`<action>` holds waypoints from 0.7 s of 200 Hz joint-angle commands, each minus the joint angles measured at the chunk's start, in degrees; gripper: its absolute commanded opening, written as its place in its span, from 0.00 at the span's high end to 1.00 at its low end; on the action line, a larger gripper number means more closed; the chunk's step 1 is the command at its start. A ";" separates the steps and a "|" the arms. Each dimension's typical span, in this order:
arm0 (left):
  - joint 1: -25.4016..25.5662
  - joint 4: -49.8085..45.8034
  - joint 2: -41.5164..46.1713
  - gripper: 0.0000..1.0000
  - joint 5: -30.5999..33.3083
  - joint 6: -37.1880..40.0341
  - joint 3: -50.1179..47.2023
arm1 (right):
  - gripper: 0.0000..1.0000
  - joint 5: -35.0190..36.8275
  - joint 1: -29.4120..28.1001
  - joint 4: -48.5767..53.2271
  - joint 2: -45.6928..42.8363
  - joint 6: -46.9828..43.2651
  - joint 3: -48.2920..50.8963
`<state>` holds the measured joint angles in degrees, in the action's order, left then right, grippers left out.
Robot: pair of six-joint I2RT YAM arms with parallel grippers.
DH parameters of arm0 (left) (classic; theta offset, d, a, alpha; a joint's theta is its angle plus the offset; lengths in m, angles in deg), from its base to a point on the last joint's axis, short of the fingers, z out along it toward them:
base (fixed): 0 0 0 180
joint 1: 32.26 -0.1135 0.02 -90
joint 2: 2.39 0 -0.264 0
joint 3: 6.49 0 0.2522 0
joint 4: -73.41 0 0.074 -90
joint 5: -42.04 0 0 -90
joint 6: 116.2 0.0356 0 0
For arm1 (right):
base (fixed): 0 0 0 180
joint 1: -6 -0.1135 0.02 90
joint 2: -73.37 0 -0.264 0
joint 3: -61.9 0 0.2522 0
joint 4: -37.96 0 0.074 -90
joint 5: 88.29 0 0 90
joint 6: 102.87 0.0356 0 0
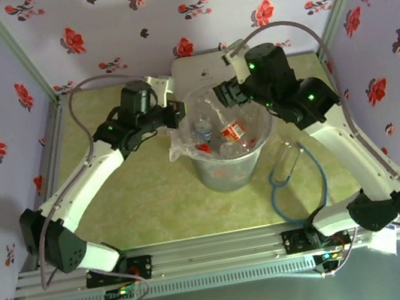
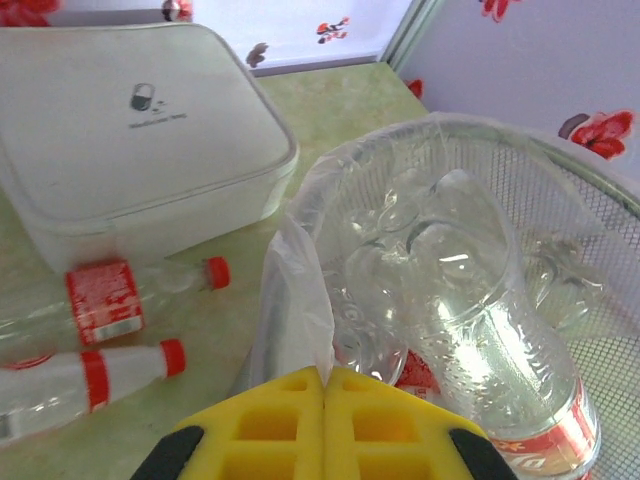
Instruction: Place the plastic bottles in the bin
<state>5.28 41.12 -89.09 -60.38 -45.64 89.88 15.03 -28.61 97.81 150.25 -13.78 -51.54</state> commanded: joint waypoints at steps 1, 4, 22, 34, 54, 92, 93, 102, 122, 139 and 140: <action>2.31 0.07 -5.06 1.00 -2.34 -1.28 2.92 | 0.20 1.94 2.98 -1.09 -2.26 5.14 2.29; 2.48 -0.02 -5.59 1.00 -2.35 -1.23 3.36 | 0.20 1.80 3.43 -1.09 -2.39 5.59 2.56; 2.74 -0.46 -7.62 1.00 -2.34 -0.86 5.45 | 0.21 0.30 5.28 -1.01 -3.26 7.48 3.75; 2.74 -0.77 -7.62 0.91 -2.18 -0.41 6.17 | 0.21 -0.20 5.71 -1.00 -3.49 8.00 4.29; 2.46 -1.91 -6.00 0.49 -1.68 0.90 6.84 | 0.21 -0.42 6.01 -1.17 -3.43 8.29 4.82; 0.73 -3.71 -0.21 0.04 -0.01 2.30 6.02 | 0.21 -1.80 6.49 -2.64 -2.47 8.73 5.81; 0.67 -3.71 -0.04 0.03 0.01 2.30 6.00 | 0.21 -1.80 6.49 -2.70 -2.50 8.73 5.81; 0.03 -3.63 1.86 0.00 0.34 2.30 5.36 | 0.21 -2.09 6.49 -3.13 -2.30 8.61 5.98; -1.95 -2.60 6.73 0.00 0.57 1.65 2.92 | 0.21 -2.33 6.53 -3.46 -2.12 8.01 5.89; -4.75 -1.60 10.95 0.00 0.54 0.25 -0.55 | 0.20 -2.53 6.57 -3.28 -2.19 7.67 5.68; -5.02 -1.60 11.20 0.00 0.51 0.09 -0.75 | 0.21 -2.52 6.57 -3.28 -2.23 7.67 5.66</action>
<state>3.57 38.22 -84.39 -60.56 -44.48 92.48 13.46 -22.40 96.04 148.09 -6.32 -45.96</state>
